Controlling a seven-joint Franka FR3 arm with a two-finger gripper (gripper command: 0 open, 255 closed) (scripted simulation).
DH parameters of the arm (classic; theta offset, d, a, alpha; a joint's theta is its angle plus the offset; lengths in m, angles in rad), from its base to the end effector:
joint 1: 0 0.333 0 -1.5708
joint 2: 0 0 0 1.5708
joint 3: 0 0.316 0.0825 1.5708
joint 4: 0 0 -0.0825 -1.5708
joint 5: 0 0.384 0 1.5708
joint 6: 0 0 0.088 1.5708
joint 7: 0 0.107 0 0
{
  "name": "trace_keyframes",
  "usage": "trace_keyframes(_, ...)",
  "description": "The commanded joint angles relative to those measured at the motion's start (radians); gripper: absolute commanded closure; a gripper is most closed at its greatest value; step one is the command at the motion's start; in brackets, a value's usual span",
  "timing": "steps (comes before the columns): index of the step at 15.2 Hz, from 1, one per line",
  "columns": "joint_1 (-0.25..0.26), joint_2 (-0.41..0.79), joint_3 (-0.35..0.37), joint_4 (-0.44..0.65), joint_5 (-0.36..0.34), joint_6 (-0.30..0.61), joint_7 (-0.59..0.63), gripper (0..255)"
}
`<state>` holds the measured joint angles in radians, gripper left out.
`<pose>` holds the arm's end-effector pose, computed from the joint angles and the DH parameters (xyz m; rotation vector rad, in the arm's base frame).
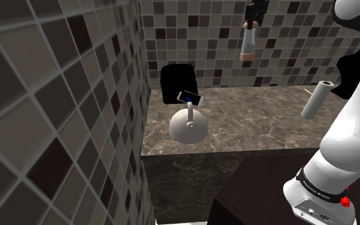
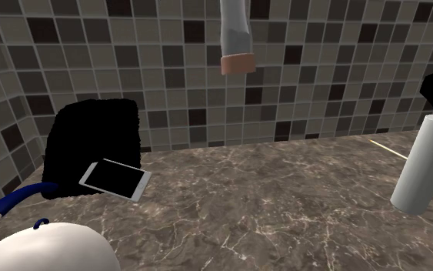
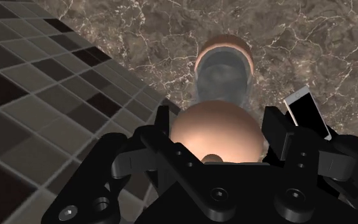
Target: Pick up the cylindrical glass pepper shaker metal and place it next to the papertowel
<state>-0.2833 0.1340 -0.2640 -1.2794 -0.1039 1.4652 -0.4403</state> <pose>0.4977 -0.3017 0.6780 2.9881 -0.1760 -0.0230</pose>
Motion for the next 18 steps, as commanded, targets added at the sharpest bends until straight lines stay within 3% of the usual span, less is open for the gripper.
trace_keyframes(1, -0.016, -0.052, -0.014, -0.067, -0.01, 0.02, -0.032, 255)
trace_keyframes(9, -0.082, -0.221, -0.082, -0.267, -0.052, 0.077, -0.165, 255)
trace_keyframes(18, -0.163, -0.332, -0.185, -0.375, -0.092, 0.11, -0.344, 255)
